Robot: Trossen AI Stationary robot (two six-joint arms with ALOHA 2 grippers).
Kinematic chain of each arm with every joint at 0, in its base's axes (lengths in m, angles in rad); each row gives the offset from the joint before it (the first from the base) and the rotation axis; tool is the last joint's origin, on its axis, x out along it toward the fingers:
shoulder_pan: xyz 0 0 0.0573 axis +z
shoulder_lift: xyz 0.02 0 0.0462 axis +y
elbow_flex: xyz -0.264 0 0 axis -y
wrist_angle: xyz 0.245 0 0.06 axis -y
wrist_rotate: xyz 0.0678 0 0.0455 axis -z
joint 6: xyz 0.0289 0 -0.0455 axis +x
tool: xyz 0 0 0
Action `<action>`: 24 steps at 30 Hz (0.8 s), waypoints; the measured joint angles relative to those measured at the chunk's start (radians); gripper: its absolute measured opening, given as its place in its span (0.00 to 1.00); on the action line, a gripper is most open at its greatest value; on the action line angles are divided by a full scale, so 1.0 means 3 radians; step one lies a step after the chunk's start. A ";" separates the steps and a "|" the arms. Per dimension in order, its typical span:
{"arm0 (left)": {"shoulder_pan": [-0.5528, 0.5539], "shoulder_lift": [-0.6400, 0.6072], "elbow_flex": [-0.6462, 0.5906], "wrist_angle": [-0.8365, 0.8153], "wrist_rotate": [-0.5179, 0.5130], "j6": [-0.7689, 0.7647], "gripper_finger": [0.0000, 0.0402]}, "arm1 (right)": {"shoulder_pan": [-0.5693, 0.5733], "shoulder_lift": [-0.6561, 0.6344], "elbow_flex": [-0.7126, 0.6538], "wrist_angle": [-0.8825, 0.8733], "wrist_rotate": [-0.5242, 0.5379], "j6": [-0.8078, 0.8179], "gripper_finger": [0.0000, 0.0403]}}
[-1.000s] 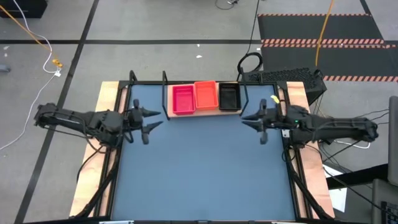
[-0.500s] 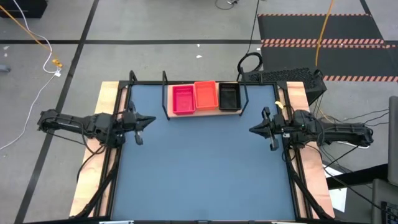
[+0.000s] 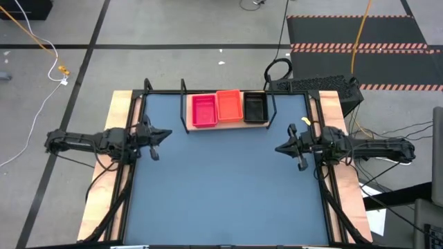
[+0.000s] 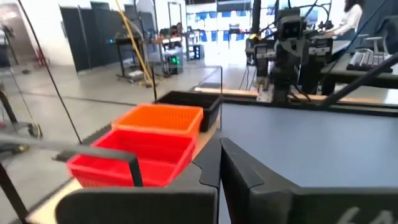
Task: Stack baskets on shelf by color
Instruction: Return to Home Position
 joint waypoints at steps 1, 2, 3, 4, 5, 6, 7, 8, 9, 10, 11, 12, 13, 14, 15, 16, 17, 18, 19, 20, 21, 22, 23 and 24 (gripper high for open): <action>0.0000 -0.0013 -0.0016 -0.0037 0.0010 -0.0037 0.01 | 0.0000 0.0000 -0.0032 0.0046 0.0000 -0.0011 0.01; 0.0000 -0.0024 -0.0030 -0.0091 0.0017 -0.0084 0.01 | 0.0000 0.0000 -0.0068 0.0118 0.0000 -0.0015 0.01; 0.0000 -0.0034 -0.0044 -0.0147 0.0016 -0.0141 0.01 | 0.0000 0.0000 -0.0109 0.0210 0.0000 -0.0017 0.01; -0.0001 -0.0045 -0.0066 -0.0206 0.0016 -0.0203 0.01 | 0.0000 0.0000 -0.0156 0.0317 0.0000 -0.0017 0.01; -0.0002 -0.0057 -0.0090 -0.0258 0.0016 -0.0274 0.01 | 0.0000 0.0000 -0.0206 0.0434 0.0000 -0.0018 0.01; -0.0008 -0.0072 -0.0118 -0.0272 0.0016 -0.0341 0.01 | 0.0000 0.0000 -0.0263 0.0559 0.0000 -0.0019 0.01; -0.0016 -0.0087 -0.0149 -0.0261 0.0016 -0.0397 0.01 | 0.0000 0.0000 -0.0328 0.0695 0.0000 -0.0018 0.01; -0.0025 -0.0109 -0.0179 -0.0237 0.0014 -0.0439 0.02 | 0.0000 0.0002 -0.0368 0.0779 -0.0001 -0.0011 0.01; -0.0039 -0.0133 -0.0200 -0.0219 0.0013 -0.0480 0.02 | 0.0000 0.0002 -0.0422 0.0966 -0.0001 -0.0005 0.01; -0.0053 -0.0155 -0.0223 -0.0191 0.0014 -0.0514 0.02 | 0.0000 0.0000 -0.0461 0.1038 -0.0001 0.0007 0.01; -0.0065 -0.0178 -0.0243 -0.0161 0.0013 -0.0552 0.03 | 0.0000 -0.0003 -0.0464 0.1001 -0.0005 0.0013 0.01; -0.0079 -0.0200 -0.0265 -0.0125 0.0009 -0.0575 0.03 | 0.0000 -0.0004 -0.0465 0.0992 -0.0010 0.0015 0.01; -0.0093 -0.0222 -0.0290 -0.0076 0.0006 -0.0595 0.03 | 0.0000 -0.0003 -0.0466 0.0968 -0.0016 0.0014 0.01; -0.0108 -0.0241 -0.0324 -0.0028 0.0001 -0.0599 0.02 | 0.0000 0.0001 -0.0466 0.0902 -0.0016 -0.0007 0.01; -0.0122 -0.0254 -0.0363 0.0029 -0.0001 -0.0596 0.01 | 0.0000 0.0003 -0.0467 0.0866 -0.0015 -0.0063 0.01; -0.0129 -0.0268 -0.0407 0.0070 -0.0003 -0.0579 0.01 | 0.0000 0.0003 -0.0468 0.0871 -0.0015 -0.0141 0.01; -0.0134 -0.0288 -0.0473 0.0121 -0.0009 -0.0545 0.01 | 0.0000 0.0003 -0.0468 0.0867 -0.0007 -0.0221 0.01; -0.0132 -0.0302 -0.0532 0.0166 -0.0044 -0.0517 0.01 | 0.0000 0.0002 -0.0469 0.0862 0.0010 -0.0288 0.01; -0.0125 -0.0322 -0.0587 0.0202 -0.0071 -0.0495 0.01 | -0.0003 0.0000 -0.0470 0.0875 0.0015 -0.0342 0.01; -0.0110 -0.0345 -0.0602 0.0179 -0.0077 -0.0476 0.02 | -0.0005 0.0000 -0.0470 0.0895 0.0016 -0.0374 0.01; -0.0097 -0.0357 -0.0601 0.0164 -0.0081 -0.0459 0.03 | -0.0007 0.0001 -0.0470 0.0906 0.0016 -0.0401 0.01; -0.0082 -0.0361 -0.0601 0.0166 -0.0076 -0.0453 0.04 | -0.0014 0.0003 -0.0471 0.0929 0.0017 -0.0422 0.01; -0.0069 -0.0363 -0.0601 0.0175 -0.0033 -0.0446 0.05 | -0.0024 0.0003 -0.0473 0.0968 0.0018 -0.0423 0.01; -0.0067 -0.0365 -0.0602 0.0187 0.0044 -0.0410 0.05 | -0.0036 -0.0001 -0.0474 0.0992 0.0019 -0.0418 0.01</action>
